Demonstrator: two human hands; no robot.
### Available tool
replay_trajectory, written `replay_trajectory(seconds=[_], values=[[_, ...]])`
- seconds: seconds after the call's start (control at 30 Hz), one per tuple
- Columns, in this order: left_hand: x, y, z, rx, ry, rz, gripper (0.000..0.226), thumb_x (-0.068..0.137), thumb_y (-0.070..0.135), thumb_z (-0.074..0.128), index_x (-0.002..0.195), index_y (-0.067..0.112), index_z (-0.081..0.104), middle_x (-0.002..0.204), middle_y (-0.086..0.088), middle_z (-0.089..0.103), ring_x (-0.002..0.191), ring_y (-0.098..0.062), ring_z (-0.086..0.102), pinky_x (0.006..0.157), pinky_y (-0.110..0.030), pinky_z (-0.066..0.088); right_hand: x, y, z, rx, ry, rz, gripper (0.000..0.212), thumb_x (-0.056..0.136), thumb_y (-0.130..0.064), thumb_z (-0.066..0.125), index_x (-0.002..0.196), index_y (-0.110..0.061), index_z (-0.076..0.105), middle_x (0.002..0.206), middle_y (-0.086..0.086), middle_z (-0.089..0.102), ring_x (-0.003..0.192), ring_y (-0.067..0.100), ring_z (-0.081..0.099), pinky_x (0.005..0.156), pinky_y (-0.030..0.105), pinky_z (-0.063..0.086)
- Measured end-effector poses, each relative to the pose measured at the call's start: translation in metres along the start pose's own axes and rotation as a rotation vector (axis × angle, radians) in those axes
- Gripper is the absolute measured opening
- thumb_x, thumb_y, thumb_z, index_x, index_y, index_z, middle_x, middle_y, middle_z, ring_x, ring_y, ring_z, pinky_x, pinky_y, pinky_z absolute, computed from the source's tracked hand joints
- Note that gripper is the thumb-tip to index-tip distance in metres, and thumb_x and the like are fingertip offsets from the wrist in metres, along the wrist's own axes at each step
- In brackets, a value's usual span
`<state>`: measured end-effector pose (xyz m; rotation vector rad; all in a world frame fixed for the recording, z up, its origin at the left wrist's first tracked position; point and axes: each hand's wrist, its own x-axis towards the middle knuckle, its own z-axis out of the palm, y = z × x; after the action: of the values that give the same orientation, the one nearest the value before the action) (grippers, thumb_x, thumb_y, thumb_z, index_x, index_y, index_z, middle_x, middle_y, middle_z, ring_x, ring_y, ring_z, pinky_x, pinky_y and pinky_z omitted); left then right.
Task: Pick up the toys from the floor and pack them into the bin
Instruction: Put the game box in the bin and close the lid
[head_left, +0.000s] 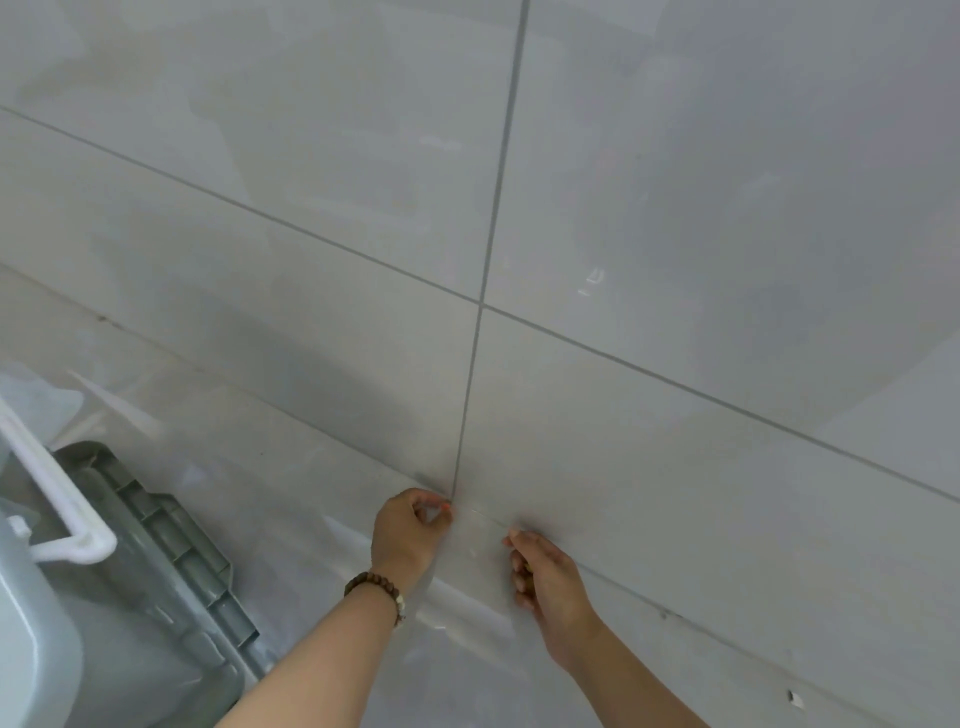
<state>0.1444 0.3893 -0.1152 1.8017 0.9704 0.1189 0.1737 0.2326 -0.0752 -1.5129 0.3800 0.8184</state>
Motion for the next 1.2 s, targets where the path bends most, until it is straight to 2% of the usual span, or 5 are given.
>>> replay_trajectory(seconds=[0.5,0.67,0.83,0.97,1.2], values=[[-0.102,0.156,-0.145,-0.267,-0.246,0.053,0.035,0.095,0.015,0.036,0.060,0.018,0.035,0.037,0.011,0.029,0.030,-0.005,0.021,0.036,-0.012,0.014,-0.111,-0.106,0.079,-0.063,-0.159,-0.248,0.038,0.097,-0.028,0.047,0.062,-0.014,0.044,0.054,0.001,0.042,0.041,0.009,0.035,0.042,0.020,0.024],[-0.164,0.155,-0.283,-0.012,0.046,0.230,0.046,0.099,0.024,0.040,0.054,0.018,0.036,0.047,0.007,0.035,0.042,-0.009,0.031,0.050,-0.027,0.027,-0.200,-0.141,0.147,-0.391,-0.362,-0.360,0.042,0.096,-0.031,0.050,0.058,-0.015,0.039,0.043,-0.001,0.033,0.032,0.008,0.028,0.036,0.014,0.019],[-0.234,0.064,-0.398,-0.094,0.301,-0.167,0.032,0.094,0.006,0.035,0.064,0.012,0.042,0.061,-0.024,0.038,0.046,-0.016,0.032,0.045,-0.021,0.030,-0.282,-0.128,0.223,-0.611,-0.639,-0.219,0.025,0.093,-0.022,0.055,0.071,-0.012,0.049,0.061,0.002,0.043,0.049,0.010,0.039,0.044,0.015,0.036],[-0.264,0.018,-0.427,-0.200,0.322,-0.218,0.004,0.094,0.019,0.052,0.091,0.016,0.051,0.087,-0.005,0.049,0.079,-0.021,0.051,0.074,-0.030,0.040,-0.302,-0.096,0.260,-0.564,-0.670,-0.081,0.025,0.092,-0.014,0.058,0.112,0.002,0.056,0.107,0.013,0.056,0.092,0.019,0.059,0.089,0.028,0.052],[-0.309,-0.027,-0.479,0.057,0.484,-0.171,0.088,0.077,0.050,0.070,0.145,0.013,0.028,0.151,-0.006,0.032,0.139,-0.022,0.029,0.112,-0.035,0.027,-0.281,-0.077,0.249,-1.106,-0.280,-0.849,0.045,0.083,-0.031,0.069,0.124,-0.023,0.053,0.138,0.001,0.046,0.125,0.017,0.044,0.098,0.029,0.042]])
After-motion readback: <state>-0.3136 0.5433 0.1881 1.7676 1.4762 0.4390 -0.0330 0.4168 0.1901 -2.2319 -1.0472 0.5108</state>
